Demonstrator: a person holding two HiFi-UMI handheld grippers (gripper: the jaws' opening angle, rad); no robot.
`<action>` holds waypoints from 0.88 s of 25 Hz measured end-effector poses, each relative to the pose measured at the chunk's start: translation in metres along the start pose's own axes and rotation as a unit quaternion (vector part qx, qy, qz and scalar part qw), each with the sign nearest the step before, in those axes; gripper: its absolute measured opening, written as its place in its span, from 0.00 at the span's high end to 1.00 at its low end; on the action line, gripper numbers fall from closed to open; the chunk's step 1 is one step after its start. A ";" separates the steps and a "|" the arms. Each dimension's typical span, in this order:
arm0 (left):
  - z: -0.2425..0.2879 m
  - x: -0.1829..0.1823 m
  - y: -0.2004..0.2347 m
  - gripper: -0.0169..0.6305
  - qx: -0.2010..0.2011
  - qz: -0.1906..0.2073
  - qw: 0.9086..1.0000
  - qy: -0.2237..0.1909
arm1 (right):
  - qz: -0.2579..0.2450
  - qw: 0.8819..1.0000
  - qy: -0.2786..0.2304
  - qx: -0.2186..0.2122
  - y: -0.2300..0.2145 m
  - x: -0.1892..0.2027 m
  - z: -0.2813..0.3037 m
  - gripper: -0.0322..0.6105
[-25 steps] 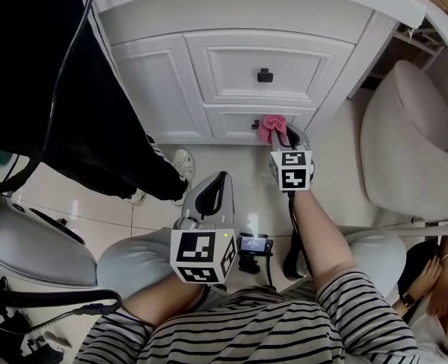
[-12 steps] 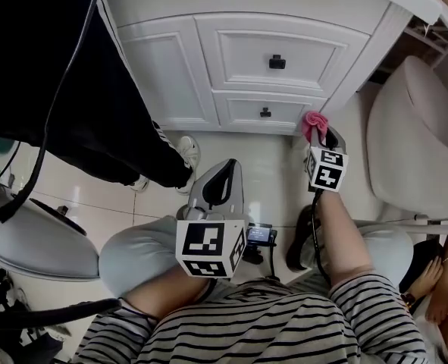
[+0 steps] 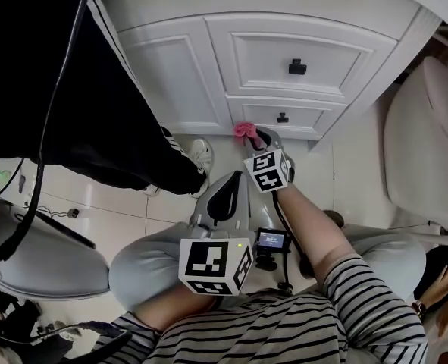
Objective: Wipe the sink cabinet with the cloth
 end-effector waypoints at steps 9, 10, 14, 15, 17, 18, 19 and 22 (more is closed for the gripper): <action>0.002 -0.004 -0.002 0.98 0.002 0.004 1.000 -0.005 | 0.091 0.977 0.028 0.192 -0.144 0.037 -0.086 0.82; 0.000 -0.005 -0.004 0.98 0.002 0.010 1.000 -0.006 | 0.108 0.969 0.035 0.220 -0.159 0.042 -0.103 0.82; -0.001 -0.006 -0.005 0.98 -0.014 0.049 0.999 -0.011 | 0.151 0.957 0.028 0.246 -0.179 0.030 -0.157 0.82; 0.000 -0.008 -0.005 0.98 -0.017 0.058 0.998 -0.014 | 0.157 0.958 0.013 0.241 -0.177 0.015 -0.168 0.82; -0.004 -0.014 -0.005 0.98 -0.020 0.068 0.997 -0.022 | 0.157 0.961 -0.034 0.226 -0.168 -0.025 -0.196 0.82; -0.009 -0.018 -0.008 0.98 -0.020 0.073 0.997 -0.028 | 0.154 0.963 -0.058 0.215 -0.160 -0.047 -0.213 0.82; -0.015 -0.022 -0.011 0.98 -0.020 0.081 0.996 -0.033 | 0.154 0.964 -0.075 0.201 -0.149 -0.064 -0.231 0.82; -0.032 -0.027 -0.027 0.98 -0.021 0.116 0.992 -0.044 | 0.154 0.971 -0.117 0.141 -0.107 -0.101 -0.285 0.82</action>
Point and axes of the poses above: the fingertips, and each gripper's own axes: z forward along the fingers, y to its left, x out of its underside, the point moved 6 cm from there along -z, backward along the fingers, and after that the axes turned 12 degrees about z, right-handed, at the moved point
